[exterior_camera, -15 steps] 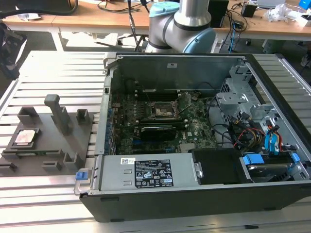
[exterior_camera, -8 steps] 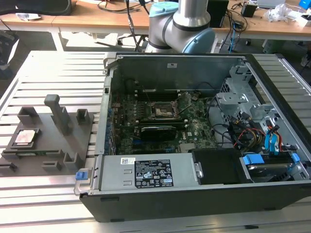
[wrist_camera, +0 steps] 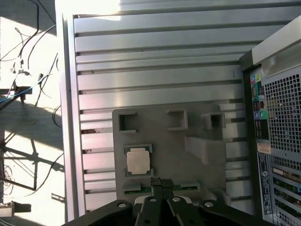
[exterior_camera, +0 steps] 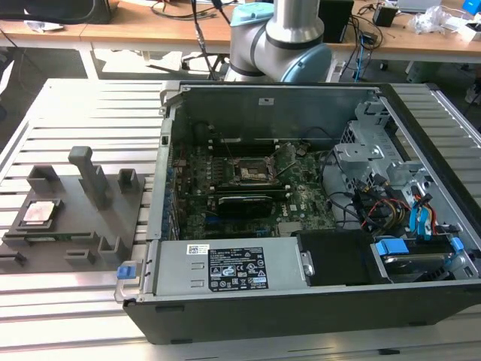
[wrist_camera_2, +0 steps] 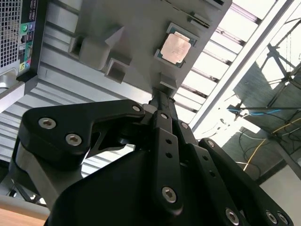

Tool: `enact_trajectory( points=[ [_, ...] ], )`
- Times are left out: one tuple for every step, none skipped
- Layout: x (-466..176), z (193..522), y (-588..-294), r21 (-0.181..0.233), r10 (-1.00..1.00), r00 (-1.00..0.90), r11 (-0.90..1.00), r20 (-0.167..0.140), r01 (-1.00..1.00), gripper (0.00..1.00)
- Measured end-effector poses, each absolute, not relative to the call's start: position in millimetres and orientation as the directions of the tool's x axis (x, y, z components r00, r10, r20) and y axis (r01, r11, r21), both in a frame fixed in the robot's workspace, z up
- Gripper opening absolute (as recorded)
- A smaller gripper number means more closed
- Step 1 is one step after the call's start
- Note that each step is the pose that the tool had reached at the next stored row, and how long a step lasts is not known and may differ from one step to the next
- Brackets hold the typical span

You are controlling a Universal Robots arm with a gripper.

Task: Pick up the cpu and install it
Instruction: 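Reach for the cpu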

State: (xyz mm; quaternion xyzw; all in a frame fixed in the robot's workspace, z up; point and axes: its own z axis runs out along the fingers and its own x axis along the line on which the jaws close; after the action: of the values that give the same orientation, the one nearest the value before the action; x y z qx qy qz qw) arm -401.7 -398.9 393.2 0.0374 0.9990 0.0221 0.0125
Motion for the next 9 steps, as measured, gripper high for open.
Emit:
enact_trajectory(
  points=[
    [-403,393,-399,0.045,0.075,-0.997,0.996,-0.023,0.074,0.11],
    [-406,393,-399,0.045,0.075,-0.997,0.996,-0.023,0.074,0.11],
    [-407,393,-399,0.045,0.075,-0.997,0.996,-0.023,0.074,0.11],
    [-410,393,-398,0.045,0.075,-0.997,0.996,-0.023,0.074,0.11],
    [-412,393,-398,0.045,0.075,-0.997,0.996,-0.023,0.074,0.11],
    [-414,393,-398,0.045,0.075,-0.997,0.996,-0.023,0.074,0.11],
    [-417,393,-398,0.045,0.075,-0.997,0.996,-0.023,0.074,0.11],
    [-419,393,-398,0.045,0.075,-0.997,0.996,-0.023,0.074,0.11],
    [-421,393,-398,0.045,0.075,-0.997,0.996,-0.023,0.074,0.11]
  ],
)
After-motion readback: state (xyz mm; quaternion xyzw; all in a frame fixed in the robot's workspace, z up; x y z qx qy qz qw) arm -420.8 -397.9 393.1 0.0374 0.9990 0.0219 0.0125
